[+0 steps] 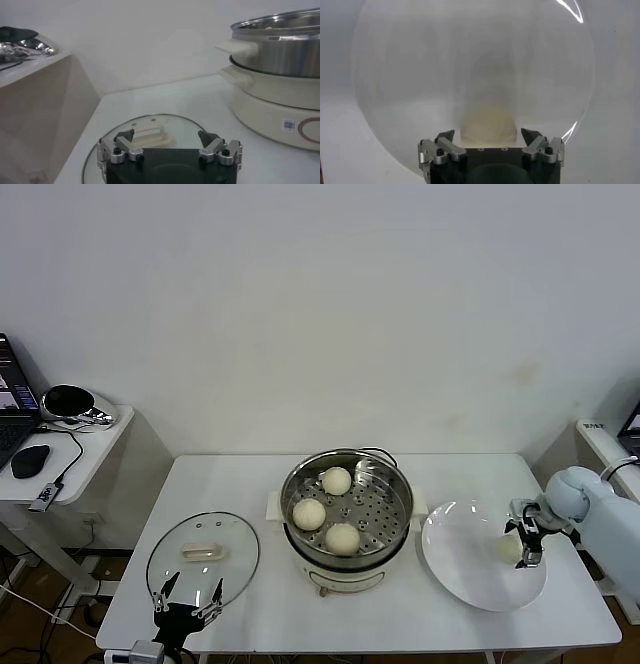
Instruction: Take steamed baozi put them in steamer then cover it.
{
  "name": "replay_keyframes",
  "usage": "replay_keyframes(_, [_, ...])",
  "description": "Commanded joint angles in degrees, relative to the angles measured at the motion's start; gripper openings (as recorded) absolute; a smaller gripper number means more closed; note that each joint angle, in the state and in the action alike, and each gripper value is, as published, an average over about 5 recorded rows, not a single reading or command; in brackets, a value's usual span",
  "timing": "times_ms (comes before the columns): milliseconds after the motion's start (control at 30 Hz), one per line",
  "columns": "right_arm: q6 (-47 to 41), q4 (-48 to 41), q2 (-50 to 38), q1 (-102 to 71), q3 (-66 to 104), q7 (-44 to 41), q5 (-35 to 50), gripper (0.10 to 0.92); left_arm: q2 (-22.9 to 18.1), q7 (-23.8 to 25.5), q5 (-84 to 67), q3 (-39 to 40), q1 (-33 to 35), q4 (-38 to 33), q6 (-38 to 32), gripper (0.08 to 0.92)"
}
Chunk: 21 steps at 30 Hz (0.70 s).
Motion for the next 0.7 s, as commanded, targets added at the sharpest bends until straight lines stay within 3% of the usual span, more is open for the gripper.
replay_keyframes(33, [-0.2, -0.4, 0.0, 0.1, 0.0, -0.1, 1.2, 0.802, 0.1, 0.0, 0.1, 0.0, -0.1, 0.0, 0.0, 0.823])
replay_keyframes(433, [-0.7, 0.7, -1.4, 1.6, -0.3, 0.0, 3.3, 0.556, 0.1, 0.0, 0.1, 0.3, -0.3, 0.0, 0.0, 0.823])
replay_keyframes(700, [-4.8, 9.8, -6.7, 17.5, -14.3, -0.8, 16.0, 0.526, 0.5, 0.1, 0.2, 0.9, -1.3, 0.2, 0.2, 0.823])
